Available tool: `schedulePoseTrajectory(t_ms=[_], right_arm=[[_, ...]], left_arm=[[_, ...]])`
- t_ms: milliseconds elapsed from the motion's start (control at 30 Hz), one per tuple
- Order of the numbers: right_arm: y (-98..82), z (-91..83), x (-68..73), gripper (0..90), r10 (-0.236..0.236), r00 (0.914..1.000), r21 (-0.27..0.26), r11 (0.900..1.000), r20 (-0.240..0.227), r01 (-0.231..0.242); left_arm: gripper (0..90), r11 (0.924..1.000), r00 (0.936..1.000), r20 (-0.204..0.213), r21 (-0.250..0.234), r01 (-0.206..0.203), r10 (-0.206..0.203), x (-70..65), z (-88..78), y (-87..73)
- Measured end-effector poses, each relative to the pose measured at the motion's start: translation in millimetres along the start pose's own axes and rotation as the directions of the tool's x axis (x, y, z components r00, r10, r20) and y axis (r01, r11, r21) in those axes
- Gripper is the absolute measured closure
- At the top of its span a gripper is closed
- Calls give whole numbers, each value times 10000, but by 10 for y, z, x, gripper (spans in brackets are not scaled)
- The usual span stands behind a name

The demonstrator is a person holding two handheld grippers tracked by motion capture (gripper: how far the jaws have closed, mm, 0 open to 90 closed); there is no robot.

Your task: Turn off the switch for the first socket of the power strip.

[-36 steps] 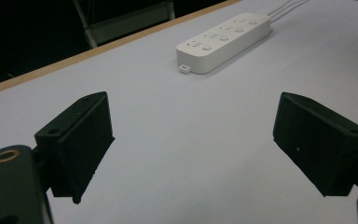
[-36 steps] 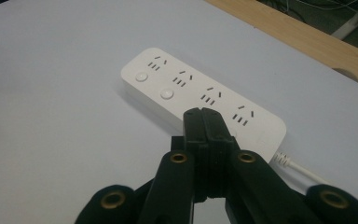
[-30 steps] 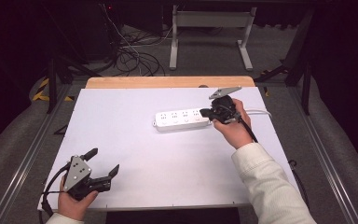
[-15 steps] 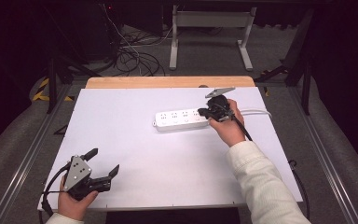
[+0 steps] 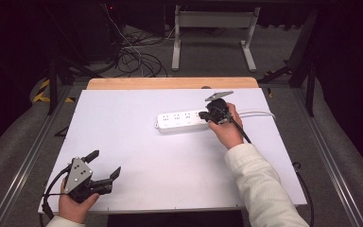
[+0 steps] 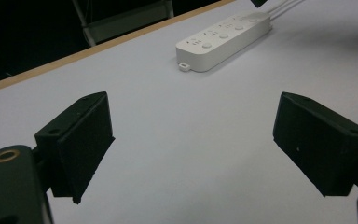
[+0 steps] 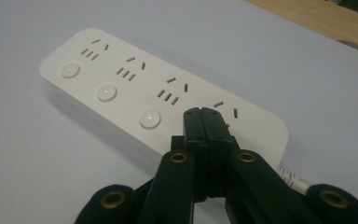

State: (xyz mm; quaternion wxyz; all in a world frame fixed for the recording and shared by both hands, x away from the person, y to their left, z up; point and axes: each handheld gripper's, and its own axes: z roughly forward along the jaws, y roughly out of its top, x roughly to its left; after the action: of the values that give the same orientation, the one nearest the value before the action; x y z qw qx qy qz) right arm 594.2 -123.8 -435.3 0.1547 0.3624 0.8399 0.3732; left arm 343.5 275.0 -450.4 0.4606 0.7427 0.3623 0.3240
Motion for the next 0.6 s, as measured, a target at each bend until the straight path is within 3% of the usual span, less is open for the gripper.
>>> schedulePoseTrajectory(t_ms=[600], right_arm=[[-79,138,-26,900,182,9998,153,9997,28,-183]], left_arm=[[124,10000,10000,6,2,-2,2,1,0,-1]])
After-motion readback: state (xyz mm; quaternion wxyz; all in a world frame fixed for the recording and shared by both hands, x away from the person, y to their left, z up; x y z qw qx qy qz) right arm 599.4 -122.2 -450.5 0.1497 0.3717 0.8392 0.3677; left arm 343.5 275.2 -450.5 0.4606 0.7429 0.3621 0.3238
